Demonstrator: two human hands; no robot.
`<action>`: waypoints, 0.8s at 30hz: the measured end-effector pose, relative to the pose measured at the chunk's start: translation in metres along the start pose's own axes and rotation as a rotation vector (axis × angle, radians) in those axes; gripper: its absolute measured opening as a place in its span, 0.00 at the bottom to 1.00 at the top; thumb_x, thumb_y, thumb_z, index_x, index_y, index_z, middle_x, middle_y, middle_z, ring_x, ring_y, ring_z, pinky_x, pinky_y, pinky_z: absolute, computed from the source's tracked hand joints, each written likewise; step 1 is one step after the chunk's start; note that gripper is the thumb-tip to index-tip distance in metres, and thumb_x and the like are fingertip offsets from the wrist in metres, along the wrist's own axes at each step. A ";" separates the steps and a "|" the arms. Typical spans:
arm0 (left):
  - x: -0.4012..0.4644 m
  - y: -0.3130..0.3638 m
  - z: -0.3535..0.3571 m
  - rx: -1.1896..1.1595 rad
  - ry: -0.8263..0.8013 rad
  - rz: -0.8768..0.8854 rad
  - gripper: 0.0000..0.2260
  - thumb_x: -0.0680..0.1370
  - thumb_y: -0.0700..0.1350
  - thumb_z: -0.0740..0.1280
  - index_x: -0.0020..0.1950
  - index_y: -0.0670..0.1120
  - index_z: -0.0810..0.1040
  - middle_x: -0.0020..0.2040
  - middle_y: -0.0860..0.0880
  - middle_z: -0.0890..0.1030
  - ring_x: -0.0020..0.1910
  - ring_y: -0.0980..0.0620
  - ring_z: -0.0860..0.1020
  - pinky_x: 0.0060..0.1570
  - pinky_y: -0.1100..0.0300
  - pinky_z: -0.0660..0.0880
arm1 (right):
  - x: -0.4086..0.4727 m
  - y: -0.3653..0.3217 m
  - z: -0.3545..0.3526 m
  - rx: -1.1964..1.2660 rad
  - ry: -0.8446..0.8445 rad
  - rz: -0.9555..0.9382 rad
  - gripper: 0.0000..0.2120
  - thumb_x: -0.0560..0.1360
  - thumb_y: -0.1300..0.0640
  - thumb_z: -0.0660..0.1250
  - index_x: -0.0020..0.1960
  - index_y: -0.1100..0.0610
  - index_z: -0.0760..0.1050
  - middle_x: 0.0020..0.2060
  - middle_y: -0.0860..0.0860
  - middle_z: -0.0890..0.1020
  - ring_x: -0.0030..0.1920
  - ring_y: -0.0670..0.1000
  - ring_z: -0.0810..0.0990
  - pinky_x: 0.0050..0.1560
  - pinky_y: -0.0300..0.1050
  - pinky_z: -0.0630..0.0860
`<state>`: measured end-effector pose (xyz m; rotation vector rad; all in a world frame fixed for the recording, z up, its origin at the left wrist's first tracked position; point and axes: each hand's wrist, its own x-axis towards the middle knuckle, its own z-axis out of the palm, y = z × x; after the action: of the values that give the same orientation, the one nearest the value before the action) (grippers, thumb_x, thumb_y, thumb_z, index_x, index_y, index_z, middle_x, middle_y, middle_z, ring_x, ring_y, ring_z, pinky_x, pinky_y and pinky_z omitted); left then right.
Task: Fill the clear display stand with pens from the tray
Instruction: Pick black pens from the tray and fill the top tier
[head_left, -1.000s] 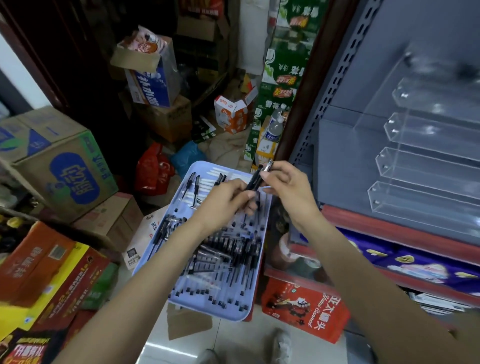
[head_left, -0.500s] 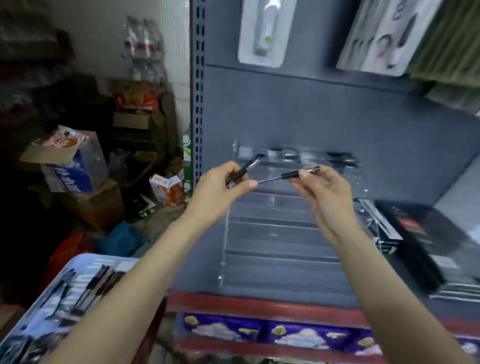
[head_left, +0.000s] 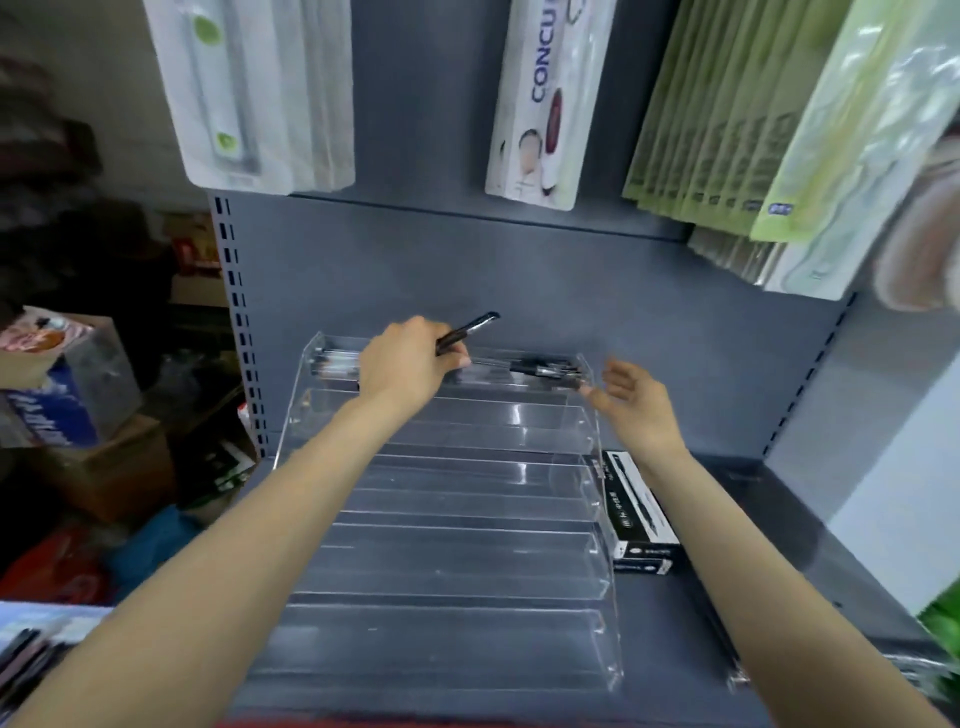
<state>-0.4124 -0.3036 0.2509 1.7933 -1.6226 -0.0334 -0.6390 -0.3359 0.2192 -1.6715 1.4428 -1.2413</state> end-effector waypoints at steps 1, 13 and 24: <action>0.003 0.001 0.002 0.021 -0.006 0.005 0.04 0.74 0.51 0.69 0.43 0.53 0.81 0.42 0.50 0.83 0.47 0.45 0.79 0.40 0.58 0.70 | 0.002 0.001 0.000 0.014 -0.029 0.012 0.28 0.73 0.58 0.70 0.70 0.62 0.65 0.65 0.57 0.73 0.64 0.54 0.73 0.67 0.50 0.69; 0.015 0.004 0.009 -0.048 -0.013 -0.028 0.03 0.74 0.52 0.70 0.41 0.55 0.80 0.39 0.53 0.81 0.44 0.49 0.78 0.40 0.60 0.69 | 0.010 0.008 0.003 0.092 -0.055 -0.012 0.16 0.75 0.65 0.66 0.63 0.60 0.74 0.53 0.52 0.79 0.52 0.49 0.77 0.55 0.39 0.71; 0.027 0.011 0.018 0.097 -0.166 0.038 0.06 0.76 0.51 0.67 0.50 0.53 0.82 0.43 0.50 0.83 0.46 0.46 0.80 0.43 0.57 0.75 | 0.014 0.011 0.006 0.043 -0.048 -0.018 0.16 0.77 0.66 0.63 0.64 0.61 0.72 0.55 0.54 0.78 0.57 0.51 0.77 0.58 0.40 0.71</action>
<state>-0.4244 -0.3357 0.2544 1.8747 -1.8019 -0.0905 -0.6382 -0.3531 0.2110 -1.6783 1.3660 -1.2250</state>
